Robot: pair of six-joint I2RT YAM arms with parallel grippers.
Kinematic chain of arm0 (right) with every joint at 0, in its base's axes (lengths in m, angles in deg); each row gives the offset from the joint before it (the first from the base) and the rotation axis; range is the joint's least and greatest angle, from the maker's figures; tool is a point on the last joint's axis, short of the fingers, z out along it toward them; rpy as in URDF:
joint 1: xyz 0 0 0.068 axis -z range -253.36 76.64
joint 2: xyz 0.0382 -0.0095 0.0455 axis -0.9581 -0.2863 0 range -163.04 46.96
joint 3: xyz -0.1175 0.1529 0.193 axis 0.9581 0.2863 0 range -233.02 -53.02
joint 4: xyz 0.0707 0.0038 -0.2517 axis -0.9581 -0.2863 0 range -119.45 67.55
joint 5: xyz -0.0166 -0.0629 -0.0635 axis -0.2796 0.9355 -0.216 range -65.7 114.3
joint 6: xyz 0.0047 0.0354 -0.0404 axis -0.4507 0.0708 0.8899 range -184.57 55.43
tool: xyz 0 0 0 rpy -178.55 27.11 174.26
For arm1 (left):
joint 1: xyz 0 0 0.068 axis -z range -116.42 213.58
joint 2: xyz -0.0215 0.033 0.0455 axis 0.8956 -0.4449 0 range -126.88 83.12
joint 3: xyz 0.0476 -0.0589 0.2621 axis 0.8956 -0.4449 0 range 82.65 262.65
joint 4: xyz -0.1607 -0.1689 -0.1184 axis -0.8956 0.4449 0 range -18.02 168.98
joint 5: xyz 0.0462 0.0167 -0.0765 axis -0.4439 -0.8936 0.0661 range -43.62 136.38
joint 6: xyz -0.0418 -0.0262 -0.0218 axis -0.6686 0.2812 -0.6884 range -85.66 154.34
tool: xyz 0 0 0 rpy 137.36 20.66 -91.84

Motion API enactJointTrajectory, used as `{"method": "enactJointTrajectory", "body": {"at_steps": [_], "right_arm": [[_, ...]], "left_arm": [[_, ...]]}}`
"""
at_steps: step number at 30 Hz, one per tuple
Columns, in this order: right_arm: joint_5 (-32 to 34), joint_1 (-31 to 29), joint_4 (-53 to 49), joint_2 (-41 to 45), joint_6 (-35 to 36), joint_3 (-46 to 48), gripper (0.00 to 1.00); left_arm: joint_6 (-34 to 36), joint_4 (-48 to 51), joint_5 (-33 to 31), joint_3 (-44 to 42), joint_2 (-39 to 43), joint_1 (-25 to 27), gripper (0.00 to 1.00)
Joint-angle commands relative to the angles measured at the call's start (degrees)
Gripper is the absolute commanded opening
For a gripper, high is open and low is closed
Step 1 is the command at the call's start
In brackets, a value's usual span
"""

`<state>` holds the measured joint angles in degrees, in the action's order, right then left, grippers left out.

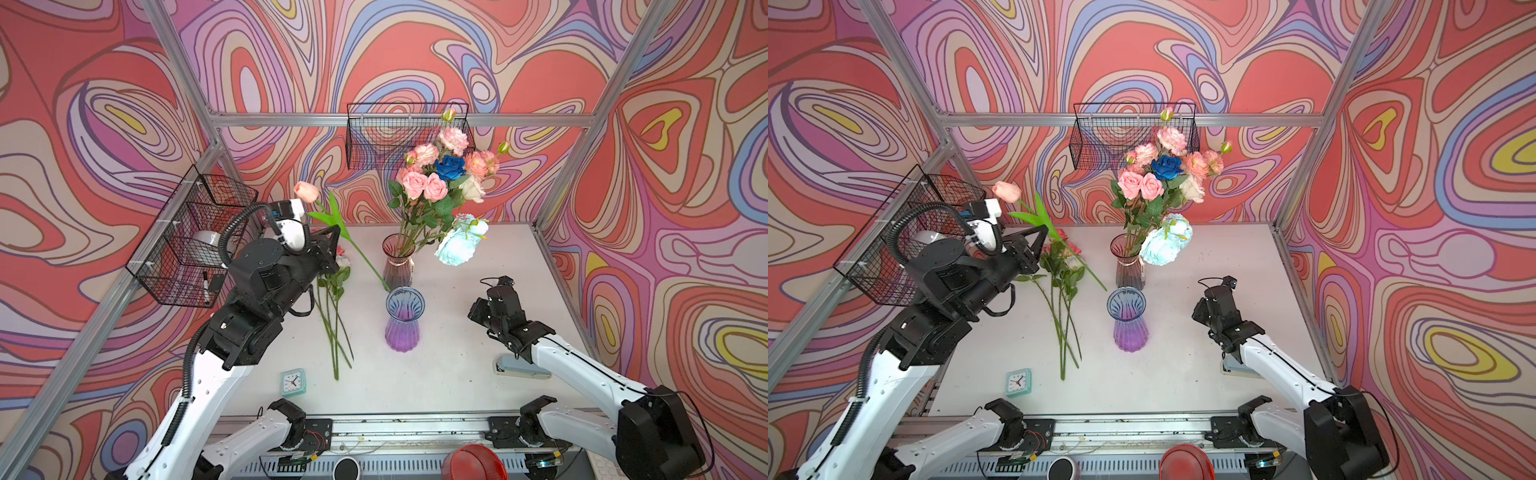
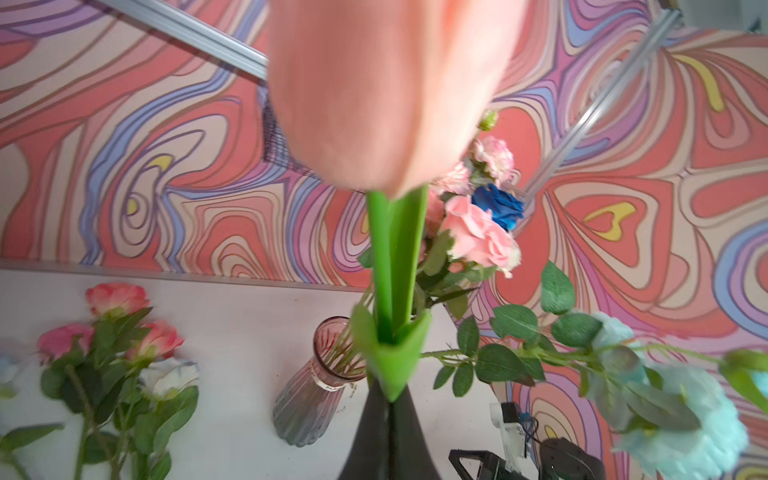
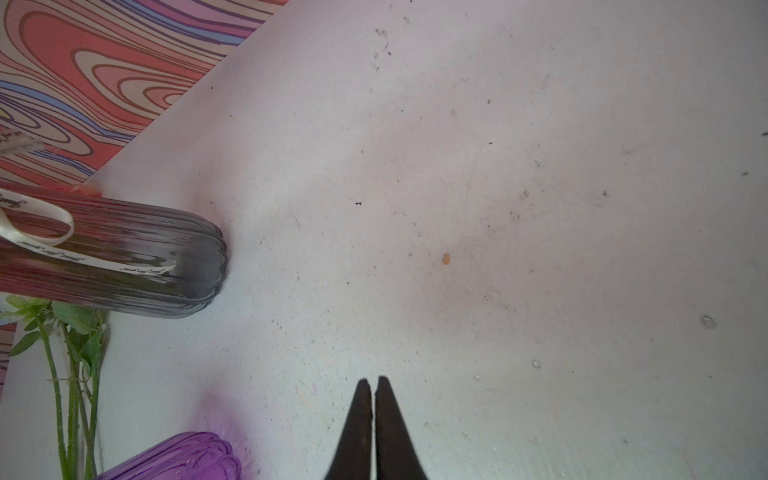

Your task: Arrange the flowers into the vase

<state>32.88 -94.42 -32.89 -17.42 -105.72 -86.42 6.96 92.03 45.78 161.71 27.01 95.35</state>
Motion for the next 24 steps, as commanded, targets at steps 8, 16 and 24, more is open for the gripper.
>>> {"method": "enactJointTrajectory", "body": {"at_steps": [8,16,24], "right_arm": [[2.3,0.2,-3.1,1.7,0.9,-2.3,0.05],[1.2,0.2,-3.2,2.3,1.0,-2.6,0.11],[1.1,0.2,-4.4,4.8,1.0,-3.0,0.23]], "left_arm": [[10.8,-14.4,-0.8,-9.2,-6.0,10.4,0.0],[11.4,-13.8,-6.6,-17.9,-5.5,16.0,0.71],[7.5,-14.2,-8.2,-19.8,3.6,16.3,1.0]]}}
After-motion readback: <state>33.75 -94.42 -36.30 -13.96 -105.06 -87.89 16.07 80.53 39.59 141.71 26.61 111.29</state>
